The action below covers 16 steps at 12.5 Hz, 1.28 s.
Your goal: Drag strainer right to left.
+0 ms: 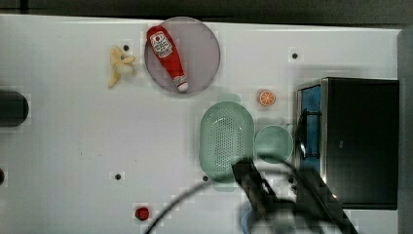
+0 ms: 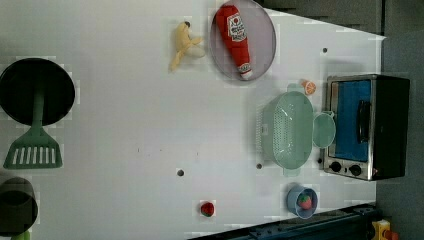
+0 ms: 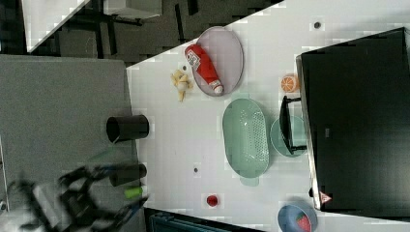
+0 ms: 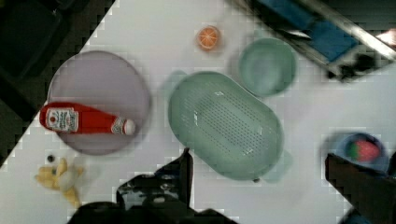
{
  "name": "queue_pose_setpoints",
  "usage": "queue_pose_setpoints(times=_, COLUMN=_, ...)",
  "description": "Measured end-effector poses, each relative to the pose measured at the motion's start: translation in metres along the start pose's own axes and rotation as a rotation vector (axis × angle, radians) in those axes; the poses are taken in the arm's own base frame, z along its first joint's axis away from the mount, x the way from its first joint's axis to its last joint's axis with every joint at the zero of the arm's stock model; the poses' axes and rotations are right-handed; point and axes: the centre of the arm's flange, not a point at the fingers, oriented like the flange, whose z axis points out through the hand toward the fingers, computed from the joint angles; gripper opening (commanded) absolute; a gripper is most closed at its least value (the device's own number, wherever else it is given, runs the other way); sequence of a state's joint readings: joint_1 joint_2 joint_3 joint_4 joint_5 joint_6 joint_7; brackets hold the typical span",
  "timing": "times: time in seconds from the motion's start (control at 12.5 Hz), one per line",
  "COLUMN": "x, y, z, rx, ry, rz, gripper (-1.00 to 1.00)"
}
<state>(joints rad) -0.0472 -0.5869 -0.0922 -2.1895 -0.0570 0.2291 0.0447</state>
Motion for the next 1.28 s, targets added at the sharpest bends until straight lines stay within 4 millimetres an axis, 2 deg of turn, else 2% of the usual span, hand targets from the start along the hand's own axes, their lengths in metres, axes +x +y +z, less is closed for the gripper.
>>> queue_pose_setpoints(times=0.16, x=0.010, y=-0.021, z=0.100, rx=-0.086, ry=-0.041, rz=0.032, gripper=1.00)
queue_pose_setpoints(times=0.24, x=0.007, y=-0.025, z=0.153, rx=-0.126, ry=-0.081, rz=0.076, gripper=1.00)
queue_pose_setpoints(times=0.4, x=-0.017, y=-0.021, z=0.250, rx=-0.195, ry=-0.116, rz=0.132, gripper=1.00)
queue_pose_setpoints(times=0.48, x=-0.032, y=-0.013, z=0.289, rx=-0.248, ry=-0.141, rz=0.160, gripper=1.00)
queue_pose_setpoints(times=0.56, x=-0.041, y=-0.008, z=0.318, rx=-0.305, ry=-0.174, rz=0.205, gripper=1.00)
queue_pose_setpoints(times=0.72, x=-0.035, y=-0.009, z=0.354, rx=-0.326, ry=-0.176, rz=0.317, gripper=1.00)
queue_pose_setpoints(times=0.8, x=-0.032, y=-0.011, z=0.363, rx=-0.318, ry=-0.153, rz=0.349, gripper=1.00)
queue_pose_setpoints(times=1.12, x=-0.022, y=-0.052, z=0.378, rx=-0.114, ry=-0.048, rz=0.393, gripper=1.00)
queue_pose_setpoints(times=1.28, x=-0.028, y=-0.058, z=0.407, rx=-0.081, ry=-0.037, rz=0.393, gripper=1.00)
